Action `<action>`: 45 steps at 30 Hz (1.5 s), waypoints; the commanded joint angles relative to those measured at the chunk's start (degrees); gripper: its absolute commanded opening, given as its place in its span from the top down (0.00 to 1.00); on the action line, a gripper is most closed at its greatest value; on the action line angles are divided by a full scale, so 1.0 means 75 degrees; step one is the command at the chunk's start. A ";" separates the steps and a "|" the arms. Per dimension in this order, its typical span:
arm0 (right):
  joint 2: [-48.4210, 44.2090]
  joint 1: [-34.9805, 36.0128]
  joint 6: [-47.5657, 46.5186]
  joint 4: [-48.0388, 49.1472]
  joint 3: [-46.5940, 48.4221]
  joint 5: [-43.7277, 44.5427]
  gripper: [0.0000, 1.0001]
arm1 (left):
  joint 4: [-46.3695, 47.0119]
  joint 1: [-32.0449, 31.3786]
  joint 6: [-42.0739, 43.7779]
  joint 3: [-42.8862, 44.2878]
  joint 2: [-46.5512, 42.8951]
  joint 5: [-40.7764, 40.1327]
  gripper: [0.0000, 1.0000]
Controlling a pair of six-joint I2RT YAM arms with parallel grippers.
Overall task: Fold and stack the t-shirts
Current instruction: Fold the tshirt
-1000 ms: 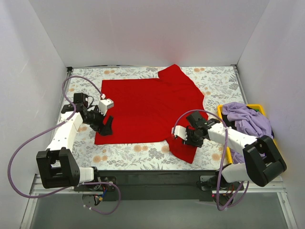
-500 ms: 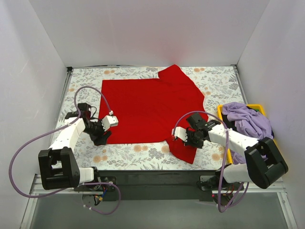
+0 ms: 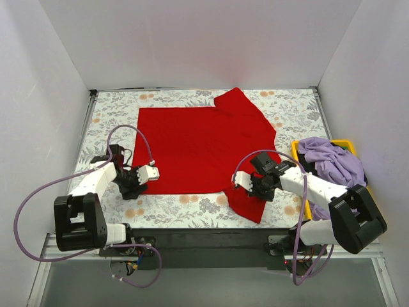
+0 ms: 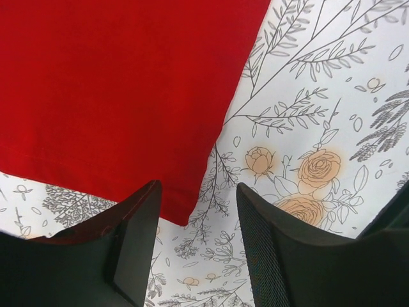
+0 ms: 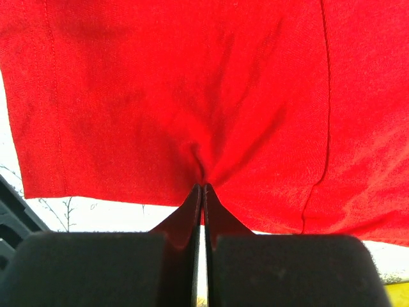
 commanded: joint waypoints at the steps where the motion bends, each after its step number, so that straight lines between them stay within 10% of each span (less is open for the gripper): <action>1: -0.0090 0.0058 0.0078 -0.0362 0.0265 -0.0073 0.99 | 0.0377 0.0087 0.0374 -0.0276 -0.0083 -0.0312 0.51; 10: -0.0007 0.0046 0.0078 -0.0432 0.0348 -0.0167 0.99 | 0.1174 0.0157 0.0679 -0.0991 -0.0141 -0.0758 0.57; 20: -0.0428 0.0046 0.0113 -0.0689 0.0465 -0.0377 0.99 | 0.0462 0.0180 0.0714 -0.0536 -0.0130 -0.0221 1.00; 45: -0.0032 -0.1242 -0.1234 -0.1498 0.3017 -0.0448 0.99 | -0.0783 0.0508 -0.0187 0.2580 0.0747 0.1070 1.00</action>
